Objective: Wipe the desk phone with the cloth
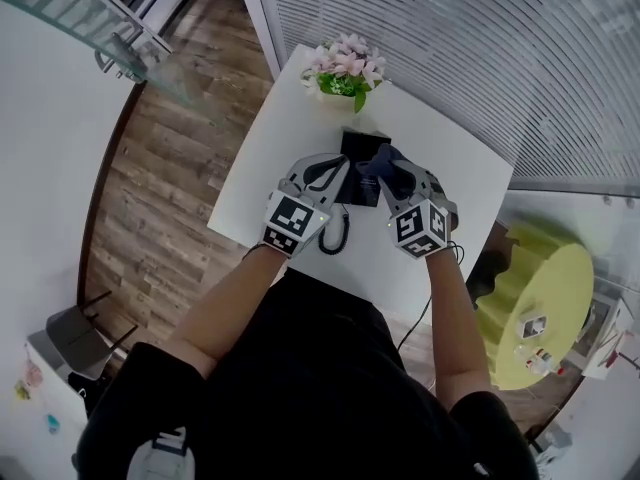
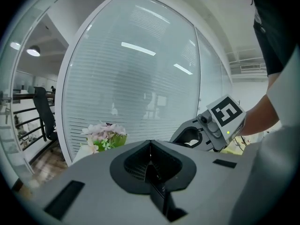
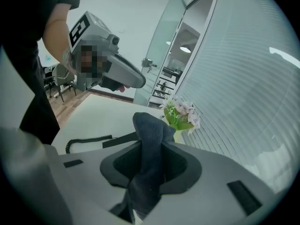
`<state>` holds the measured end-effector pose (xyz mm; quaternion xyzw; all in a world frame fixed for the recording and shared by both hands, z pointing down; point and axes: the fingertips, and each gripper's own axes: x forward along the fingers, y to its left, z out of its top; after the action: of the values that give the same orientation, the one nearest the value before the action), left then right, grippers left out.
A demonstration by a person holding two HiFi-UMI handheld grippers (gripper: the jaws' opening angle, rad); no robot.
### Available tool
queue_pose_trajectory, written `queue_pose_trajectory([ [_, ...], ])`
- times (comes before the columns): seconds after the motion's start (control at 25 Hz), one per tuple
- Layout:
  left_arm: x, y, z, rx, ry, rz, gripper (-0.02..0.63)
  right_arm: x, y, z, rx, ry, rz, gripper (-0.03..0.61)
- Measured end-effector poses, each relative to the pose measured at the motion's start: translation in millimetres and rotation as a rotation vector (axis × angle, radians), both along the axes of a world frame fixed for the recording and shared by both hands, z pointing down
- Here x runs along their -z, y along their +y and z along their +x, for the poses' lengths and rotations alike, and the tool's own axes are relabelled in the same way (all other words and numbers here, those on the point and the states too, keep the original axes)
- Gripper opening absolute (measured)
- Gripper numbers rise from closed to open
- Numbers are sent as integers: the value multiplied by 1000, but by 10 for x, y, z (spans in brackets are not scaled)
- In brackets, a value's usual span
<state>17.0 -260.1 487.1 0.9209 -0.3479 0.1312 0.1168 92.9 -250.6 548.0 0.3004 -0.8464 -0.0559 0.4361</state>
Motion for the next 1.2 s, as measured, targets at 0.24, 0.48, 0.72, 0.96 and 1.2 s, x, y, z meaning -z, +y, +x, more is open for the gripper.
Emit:
queue_pose_trajectory([
  [0.24,-339,-223,75,33,-51,-28,11,-169,-372,-36,48,52,10,117],
  [0.48,-616,-400,50,80,-77,-60,11,-453,-679,-77,87,109,21,117],
  [0.72,-748,-413,42,85,-90,-76,11,-749,-691,-86,84,116,19,116],
  [0.96,-794,-359,77,81,-87,-84,11,-779,-599,-92,69,88,30,115],
  [1.2,-831,-313,136,62,-86,-89,11,-824,-524,-90,63,82,16,114],
])
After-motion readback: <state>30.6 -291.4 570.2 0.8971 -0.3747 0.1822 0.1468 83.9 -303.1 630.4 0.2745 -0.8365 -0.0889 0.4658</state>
